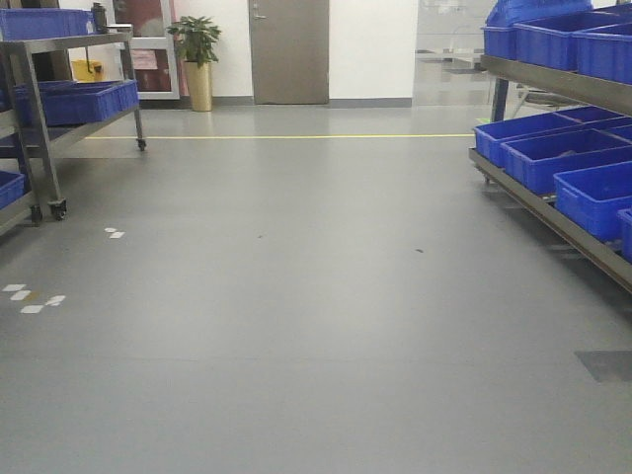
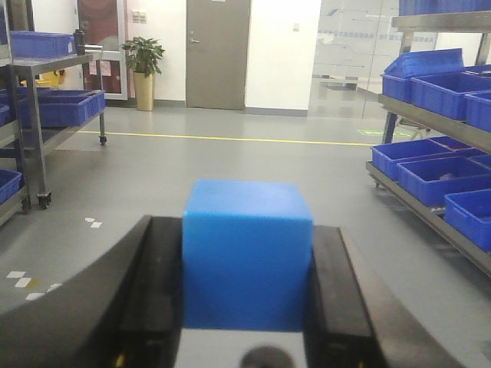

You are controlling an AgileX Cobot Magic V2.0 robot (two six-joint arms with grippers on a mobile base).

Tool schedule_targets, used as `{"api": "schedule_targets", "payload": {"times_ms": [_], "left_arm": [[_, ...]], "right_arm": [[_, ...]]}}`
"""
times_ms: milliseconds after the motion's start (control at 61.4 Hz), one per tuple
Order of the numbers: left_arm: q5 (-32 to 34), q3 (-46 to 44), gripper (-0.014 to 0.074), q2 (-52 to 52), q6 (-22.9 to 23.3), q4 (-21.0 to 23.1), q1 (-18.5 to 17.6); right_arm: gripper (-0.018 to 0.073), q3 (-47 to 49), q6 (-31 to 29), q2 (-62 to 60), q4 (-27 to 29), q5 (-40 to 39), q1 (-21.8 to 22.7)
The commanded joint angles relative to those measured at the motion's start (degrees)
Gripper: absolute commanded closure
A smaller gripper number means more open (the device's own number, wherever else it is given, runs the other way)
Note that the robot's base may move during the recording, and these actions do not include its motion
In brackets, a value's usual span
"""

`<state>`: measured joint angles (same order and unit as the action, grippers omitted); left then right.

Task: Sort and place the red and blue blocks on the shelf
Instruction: 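Drive the base along the aisle toward the bin rack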

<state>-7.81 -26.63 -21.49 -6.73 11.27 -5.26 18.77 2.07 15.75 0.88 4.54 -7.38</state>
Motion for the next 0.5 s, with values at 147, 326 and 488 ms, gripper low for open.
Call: {"api": "schedule_targets", "payload": {"times_ms": [147,326,488], "left_arm": [[5.3,-1.8,0.0475,-0.2,0.0,0.1,0.0],[5.3,-1.8,0.0475,-0.2,0.0,0.1,0.0],[5.3,-1.8,0.0475,-0.2,0.0,0.1,0.0]], "right_arm": [[0.0503,1.8,-0.6,0.5,-0.3,-5.2,0.3],[0.0503,1.8,-0.6,0.5,-0.3,-5.2,0.3],[0.0503,1.8,-0.6,0.5,-0.3,-5.2,0.3]]}}
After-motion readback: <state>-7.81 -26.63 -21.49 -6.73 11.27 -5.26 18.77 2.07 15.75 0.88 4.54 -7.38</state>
